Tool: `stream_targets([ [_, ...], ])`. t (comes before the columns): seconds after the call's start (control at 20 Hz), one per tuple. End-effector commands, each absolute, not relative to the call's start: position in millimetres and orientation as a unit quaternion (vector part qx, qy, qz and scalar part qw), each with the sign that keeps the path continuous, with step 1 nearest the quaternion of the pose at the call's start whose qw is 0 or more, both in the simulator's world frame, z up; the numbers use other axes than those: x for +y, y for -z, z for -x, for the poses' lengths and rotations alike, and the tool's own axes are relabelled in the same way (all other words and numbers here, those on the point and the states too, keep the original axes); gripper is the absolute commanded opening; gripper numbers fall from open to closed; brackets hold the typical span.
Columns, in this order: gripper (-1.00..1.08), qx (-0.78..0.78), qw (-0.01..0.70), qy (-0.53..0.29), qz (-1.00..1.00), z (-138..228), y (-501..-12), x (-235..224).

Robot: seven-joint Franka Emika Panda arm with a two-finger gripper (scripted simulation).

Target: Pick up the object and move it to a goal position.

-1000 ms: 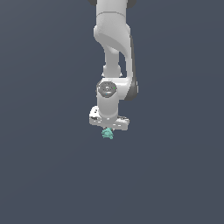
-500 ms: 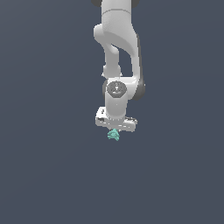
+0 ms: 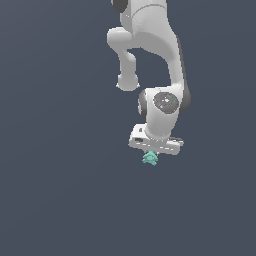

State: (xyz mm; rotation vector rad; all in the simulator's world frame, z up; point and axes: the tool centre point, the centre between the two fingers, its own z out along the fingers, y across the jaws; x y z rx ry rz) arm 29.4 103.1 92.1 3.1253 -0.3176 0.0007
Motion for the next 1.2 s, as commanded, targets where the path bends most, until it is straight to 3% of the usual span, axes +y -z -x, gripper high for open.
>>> stream_targets([
  [0.0,-1.0,-0.101,0.0,0.0,-0.995,-39,-100,128],
  [0.5,-1.0,-0.101,0.0,0.0,-0.995,-66,-118,187],
  [1.15,-1.0,-0.101,0.0,0.0,-0.995,-74,-123,201],
])
